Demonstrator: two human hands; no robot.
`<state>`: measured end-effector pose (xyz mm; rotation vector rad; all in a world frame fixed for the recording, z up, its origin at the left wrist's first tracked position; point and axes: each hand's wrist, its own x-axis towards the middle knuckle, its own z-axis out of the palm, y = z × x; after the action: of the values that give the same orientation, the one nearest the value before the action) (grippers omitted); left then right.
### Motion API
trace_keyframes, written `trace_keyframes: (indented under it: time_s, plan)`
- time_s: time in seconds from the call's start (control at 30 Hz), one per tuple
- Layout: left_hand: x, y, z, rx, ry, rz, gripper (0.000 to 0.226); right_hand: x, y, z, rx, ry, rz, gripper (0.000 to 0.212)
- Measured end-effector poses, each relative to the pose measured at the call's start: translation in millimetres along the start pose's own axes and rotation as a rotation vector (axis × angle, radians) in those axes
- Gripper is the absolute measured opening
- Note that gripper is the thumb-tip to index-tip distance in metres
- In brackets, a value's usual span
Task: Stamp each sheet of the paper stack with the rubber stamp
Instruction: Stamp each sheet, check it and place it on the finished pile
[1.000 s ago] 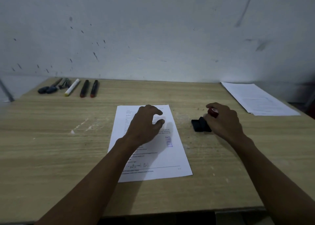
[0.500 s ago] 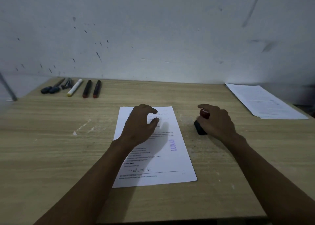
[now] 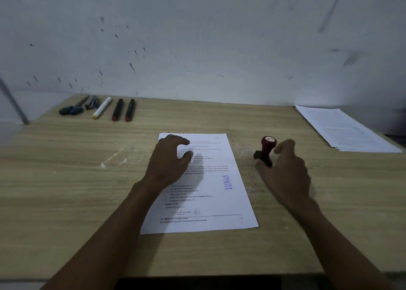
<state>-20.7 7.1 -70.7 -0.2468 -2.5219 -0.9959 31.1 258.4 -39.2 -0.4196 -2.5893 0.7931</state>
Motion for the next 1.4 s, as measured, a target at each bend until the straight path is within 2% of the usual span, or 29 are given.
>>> trace_keyframes:
  time_s: [0.1, 0.17, 0.23, 0.33, 0.43, 0.57, 0.7, 0.77, 0.87, 1.03, 1.17, 1.27, 1.33, 1.4]
  plan:
    - [-7.6, -8.2, -9.5, 0.107, -0.038, -0.111, 0.045, -23.7, -1.0, 9.8, -0.032, -0.137, -0.001, 0.023]
    - [-15.7, -12.6, -12.5, 0.215, -0.128, -0.200, 0.060, -36.6, -2.3, 19.3, -0.110, -0.184, -0.047, 0.033]
    - [-24.8, -15.4, -11.8, 0.291, -0.197, -0.207, 0.069, -44.4, -3.7, 29.1, -0.188, -0.171, -0.126, 0.045]
    - [-35.3, -16.6, -7.0, 0.333, -0.189, -0.174, 0.064, -49.9, -7.2, 35.5, -0.162, -0.162, -0.116, 0.052]
    - [-38.9, -15.2, -6.6, 0.342, -0.170, -0.172, 0.061, -51.4, -12.6, 32.4, -0.025, -0.146, -0.042, 0.034]
    - [-39.3, -15.8, -8.5, 0.337, -0.168, -0.160, 0.059, -50.3, -18.0, 27.2, 0.112, -0.126, 0.072, 0.023]
    - [-39.6, -16.3, -9.0, 0.324, -0.156, -0.150, 0.060, -49.0, -16.6, 28.2, 0.160, -0.088, 0.070, 0.014]
    - [-41.1, -15.0, -11.6, 0.295, -0.151, -0.159, 0.071, -50.9, -15.5, 28.7, 0.177, -0.055, 0.031, 0.011]
    - [-39.5, -14.0, -15.3, 0.168, -0.099, -0.200, 0.086, -52.0, -13.7, 30.4, 0.206, -0.007, 0.004, 0.009]
    - [-36.0, -11.5, -19.8, -0.146, 0.066, -0.313, 0.064, -47.7, -9.4, 33.7, 0.288, 0.006, 0.037, 0.014]
    - [-34.1, -5.3, -25.4, -0.404, 0.164, -0.448, 0.064, -44.6, -9.0, 30.0, 0.463, -0.044, 0.038, 0.009]
    - [-29.1, -4.8, -28.2, -0.561, 0.187, -0.529, 0.063, -43.2, -15.1, 22.3, 0.624, -0.085, 0.060, 0.019]
    - [-25.0, -5.3, -33.5, -0.621, 0.174, -0.574, 0.059, -43.1, -20.8, 14.9, 0.731, -0.104, 0.097, 0.018]
    - [-18.7, -9.1, -40.3, -0.728, 0.116, -0.603, 0.042, -42.7, -25.8, 8.5, 0.822, -0.131, 0.142, 0.014]
